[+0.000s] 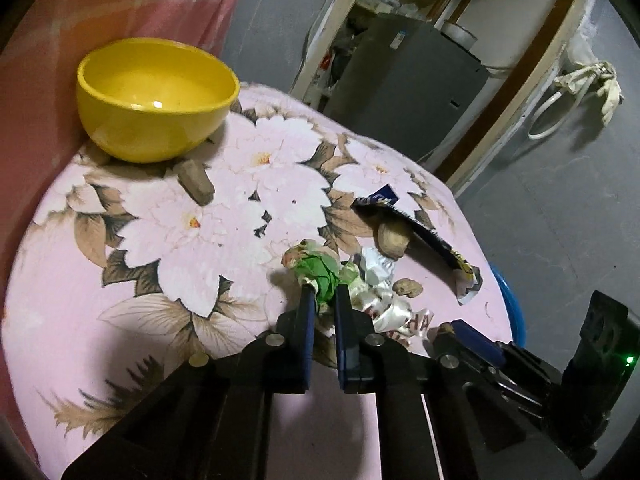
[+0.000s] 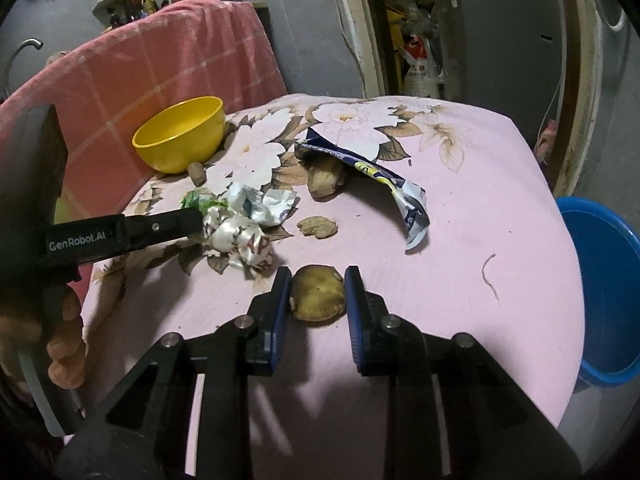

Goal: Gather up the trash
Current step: 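Grasp the green peel with the left tool while the right tool grasps the brown peel, then carry both peels over the blue bucket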

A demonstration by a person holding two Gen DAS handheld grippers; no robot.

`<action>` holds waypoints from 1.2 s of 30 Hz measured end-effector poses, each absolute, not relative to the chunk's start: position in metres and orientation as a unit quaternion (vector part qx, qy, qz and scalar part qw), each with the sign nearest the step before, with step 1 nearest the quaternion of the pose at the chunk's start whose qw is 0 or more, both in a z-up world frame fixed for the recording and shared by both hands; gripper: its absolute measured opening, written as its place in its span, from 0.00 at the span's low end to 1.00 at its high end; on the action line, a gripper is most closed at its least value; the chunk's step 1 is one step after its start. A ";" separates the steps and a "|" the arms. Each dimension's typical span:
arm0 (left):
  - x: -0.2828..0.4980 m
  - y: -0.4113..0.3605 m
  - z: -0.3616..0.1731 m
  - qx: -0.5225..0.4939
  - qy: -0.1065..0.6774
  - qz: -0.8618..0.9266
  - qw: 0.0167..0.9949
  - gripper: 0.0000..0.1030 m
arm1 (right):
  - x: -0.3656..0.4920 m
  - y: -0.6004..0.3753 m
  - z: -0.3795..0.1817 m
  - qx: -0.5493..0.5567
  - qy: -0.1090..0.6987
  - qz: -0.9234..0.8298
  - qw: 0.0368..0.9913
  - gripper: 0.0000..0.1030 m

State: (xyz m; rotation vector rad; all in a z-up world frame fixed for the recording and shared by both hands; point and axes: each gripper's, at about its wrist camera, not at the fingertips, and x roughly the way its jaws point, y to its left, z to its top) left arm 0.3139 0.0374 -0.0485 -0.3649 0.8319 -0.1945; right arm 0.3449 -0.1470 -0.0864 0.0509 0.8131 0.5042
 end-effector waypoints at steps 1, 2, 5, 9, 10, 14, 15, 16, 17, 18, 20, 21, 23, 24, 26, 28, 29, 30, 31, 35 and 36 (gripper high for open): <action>0.310 0.035 -0.046 -0.170 0.395 -0.094 0.898 0.07 | 0.343 -0.148 -0.085 0.026 0.388 0.244 0.889 0.33; 0.307 0.033 -0.043 -0.165 0.390 -0.093 0.901 0.07 | 0.341 -0.149 -0.083 0.027 0.384 0.245 0.890 0.33; 0.302 0.027 -0.036 -0.157 0.373 -0.091 0.910 0.07 | 0.335 -0.153 -0.075 0.035 0.365 0.248 0.896 0.33; 0.291 0.020 -0.023 -0.143 0.340 -0.089 0.925 0.06 | 0.326 -0.158 -0.059 0.033 0.333 0.252 0.908 0.33; 0.288 0.019 -0.019 -0.138 0.332 -0.088 0.929 0.07 | 0.325 -0.159 -0.056 0.033 0.325 0.254 0.911 0.33; 0.282 0.012 -0.008 -0.130 0.304 -0.091 0.939 0.07 | 0.315 -0.164 -0.037 0.031 0.281 0.254 0.925 0.33; 0.280 0.010 -0.004 -0.129 0.296 -0.093 0.942 0.07 | 0.312 -0.167 -0.032 0.031 0.268 0.253 0.929 0.33; 0.278 0.007 0.000 -0.126 0.286 -0.097 0.945 0.07 | 0.310 -0.169 -0.027 0.030 0.256 0.252 0.933 0.33; 0.277 0.004 0.004 -0.124 0.277 -0.100 0.947 0.07 | 0.307 -0.172 -0.021 0.029 0.242 0.251 0.937 0.33; 0.276 0.000 0.008 -0.121 0.269 -0.105 0.950 0.07 | 0.304 -0.175 -0.016 0.028 0.229 0.248 0.941 0.33; 0.276 -0.008 0.015 -0.115 0.253 -0.117 0.953 0.07 | 0.300 -0.181 -0.006 0.027 0.206 0.244 0.947 0.33; 0.276 -0.012 0.019 -0.112 0.244 -0.123 0.955 0.07 | 0.299 -0.185 0.000 0.027 0.196 0.241 0.950 0.33; 0.277 -0.022 0.026 -0.106 0.228 -0.136 0.958 0.07 | 0.298 -0.191 0.008 0.026 0.181 0.236 0.954 0.33; 0.278 -0.027 0.029 -0.103 0.220 -0.142 0.960 0.07 | 0.297 -0.196 0.014 0.024 0.171 0.231 0.957 0.33; 0.278 -0.036 0.036 -0.094 0.204 -0.153 0.962 0.07 | 0.295 -0.203 0.020 0.021 0.157 0.223 0.962 0.33; 0.279 -0.048 0.043 -0.085 0.192 -0.165 0.964 0.07 | 0.292 -0.213 0.028 0.021 0.139 0.212 0.967 0.33; 0.281 -0.056 0.047 -0.082 0.185 -0.174 0.964 0.07 | 0.290 -0.218 0.031 0.021 0.132 0.206 0.969 0.33; 0.282 -0.061 0.049 -0.079 0.180 -0.180 0.964 0.07 | 0.289 -0.223 0.034 0.022 0.125 0.199 0.972 0.33; 0.283 -0.067 0.053 -0.076 0.174 -0.186 0.964 0.07 | 0.288 -0.228 0.036 0.024 0.121 0.193 0.973 0.33; 0.291 -0.091 0.060 -0.066 0.163 -0.211 0.962 0.07 | 0.285 -0.249 0.042 0.030 0.104 0.166 0.980 0.33; 0.294 -0.096 0.061 -0.063 0.162 -0.217 0.960 0.07 | 0.284 -0.254 0.043 0.030 0.102 0.160 0.981 0.33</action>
